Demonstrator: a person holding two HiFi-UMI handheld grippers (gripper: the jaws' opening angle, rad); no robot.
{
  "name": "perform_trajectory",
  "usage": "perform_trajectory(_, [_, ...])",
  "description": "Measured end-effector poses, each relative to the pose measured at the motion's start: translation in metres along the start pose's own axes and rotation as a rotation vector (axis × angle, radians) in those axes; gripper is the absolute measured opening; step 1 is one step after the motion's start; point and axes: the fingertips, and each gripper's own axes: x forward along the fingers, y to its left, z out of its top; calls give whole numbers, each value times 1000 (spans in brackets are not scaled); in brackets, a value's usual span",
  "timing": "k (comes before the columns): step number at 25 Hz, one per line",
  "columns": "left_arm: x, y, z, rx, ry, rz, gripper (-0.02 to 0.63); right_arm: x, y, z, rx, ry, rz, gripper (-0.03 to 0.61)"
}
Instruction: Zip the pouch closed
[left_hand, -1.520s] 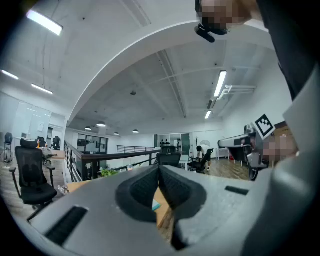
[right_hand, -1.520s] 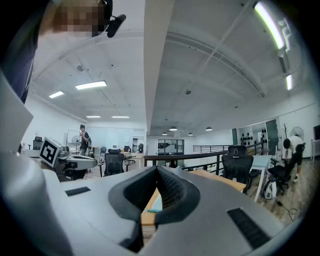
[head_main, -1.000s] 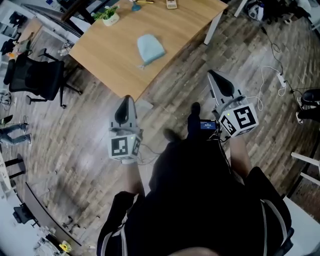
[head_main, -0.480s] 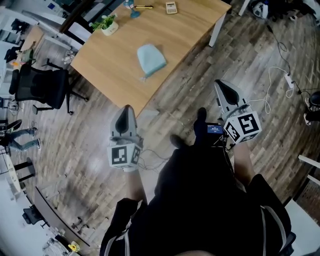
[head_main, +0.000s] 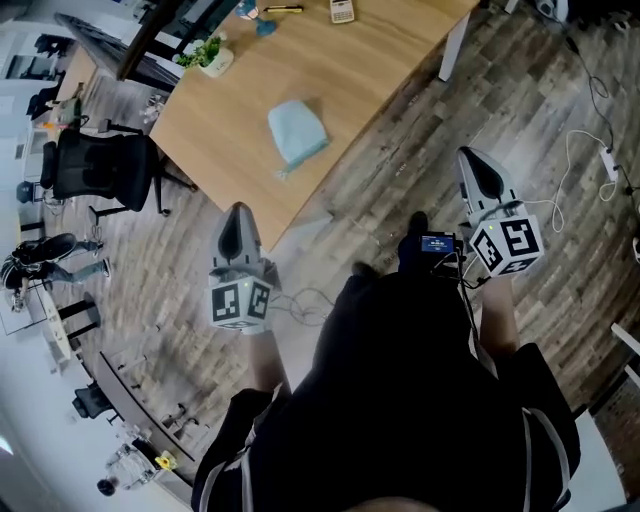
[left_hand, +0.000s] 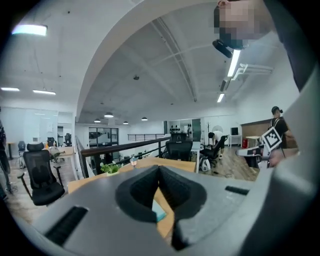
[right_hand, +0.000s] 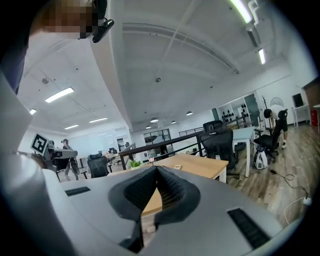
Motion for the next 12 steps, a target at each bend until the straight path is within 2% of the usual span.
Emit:
perform_trajectory(2, [15, -6, 11, 30, -4, 6, 3, 10, -18, 1, 15, 7, 16, 12])
perform_trajectory(5, [31, -11, 7, 37, 32, 24, 2, 24, -30, 1, 28, 16, 33, 12])
perform_trajectory(12, [61, 4, -3, 32, 54, 7, 2, 58, -12, -8, 51, 44, 77, 12])
